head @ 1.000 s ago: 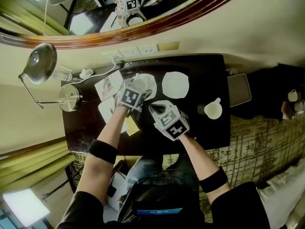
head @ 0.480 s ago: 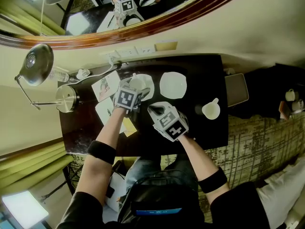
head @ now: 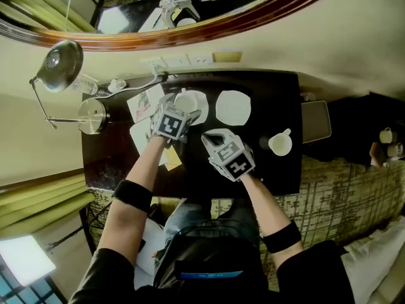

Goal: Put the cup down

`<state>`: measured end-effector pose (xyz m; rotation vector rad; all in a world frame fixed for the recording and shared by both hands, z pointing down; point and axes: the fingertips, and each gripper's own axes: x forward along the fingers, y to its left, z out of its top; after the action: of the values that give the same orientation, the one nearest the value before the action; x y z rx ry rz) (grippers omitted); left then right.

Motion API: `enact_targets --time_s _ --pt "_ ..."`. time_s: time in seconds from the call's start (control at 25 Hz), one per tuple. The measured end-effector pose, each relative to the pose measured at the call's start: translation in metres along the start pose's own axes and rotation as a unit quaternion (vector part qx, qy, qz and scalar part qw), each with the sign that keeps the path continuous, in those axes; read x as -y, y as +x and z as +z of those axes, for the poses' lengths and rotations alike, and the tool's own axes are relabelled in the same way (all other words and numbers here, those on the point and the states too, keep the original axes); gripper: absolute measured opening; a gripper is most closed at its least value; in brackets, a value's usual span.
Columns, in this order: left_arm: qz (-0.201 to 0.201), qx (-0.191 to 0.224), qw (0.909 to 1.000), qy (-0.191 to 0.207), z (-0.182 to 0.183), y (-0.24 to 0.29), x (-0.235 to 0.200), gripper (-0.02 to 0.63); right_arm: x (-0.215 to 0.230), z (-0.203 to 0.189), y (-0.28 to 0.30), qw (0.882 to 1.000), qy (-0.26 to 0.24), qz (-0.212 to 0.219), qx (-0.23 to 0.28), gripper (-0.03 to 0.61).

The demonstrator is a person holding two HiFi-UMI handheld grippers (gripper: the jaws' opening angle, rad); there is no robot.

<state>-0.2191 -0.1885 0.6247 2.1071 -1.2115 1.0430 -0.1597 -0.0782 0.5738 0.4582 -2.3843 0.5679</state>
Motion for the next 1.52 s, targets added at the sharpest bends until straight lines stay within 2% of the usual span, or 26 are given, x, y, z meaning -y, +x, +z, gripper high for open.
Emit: enact_targets --time_s 0.2,0.24,0.4,0.6,0.8,1.04,1.36,1.44,1.52 --pt "-0.007 0.018 0.9997 -0.014 0.004 -0.034 0.023 0.465 -0.005 0.0 -0.022 1.0 -0.014 0.007 -0.002 0.002" --pt "-0.001 0.021 0.9997 -0.014 0.004 -0.041 0.026 0.445 -0.005 0.0 -0.027 1.0 -0.017 0.007 -0.001 0.002" --pt "0.014 0.05 0.9986 -0.011 0.011 -0.072 0.051 0.29 -0.005 0.004 -0.051 0.999 -0.032 0.008 0.004 0.003" --pt "0.027 0.083 0.9948 -0.053 0.012 -0.105 0.087 0.245 -0.005 -0.004 -0.077 0.999 -0.048 0.01 0.014 0.003" --pt "0.063 0.1 0.9898 -0.079 -0.006 -0.122 0.112 0.131 -0.009 -0.021 -0.109 0.999 -0.034 0.02 0.017 0.002" --pt "0.064 0.121 0.9834 -0.12 -0.014 -0.142 0.153 0.118 -0.003 -0.042 -0.143 0.999 -0.015 0.02 0.022 0.003" --pt "0.074 0.153 0.9681 -0.184 -0.033 -0.157 0.188 0.0 -0.004 -0.071 -0.17 1.0 -0.017 0.017 0.014 0.003" --pt "0.07 0.152 0.9658 -0.198 -0.035 -0.16 0.197 0.0 -0.005 -0.075 -0.174 1.0 -0.016 0.017 0.016 0.003" --pt "0.076 0.153 0.9658 -0.195 -0.037 -0.159 0.199 0.0 -0.005 -0.08 -0.177 1.0 -0.015 0.017 0.015 0.003"
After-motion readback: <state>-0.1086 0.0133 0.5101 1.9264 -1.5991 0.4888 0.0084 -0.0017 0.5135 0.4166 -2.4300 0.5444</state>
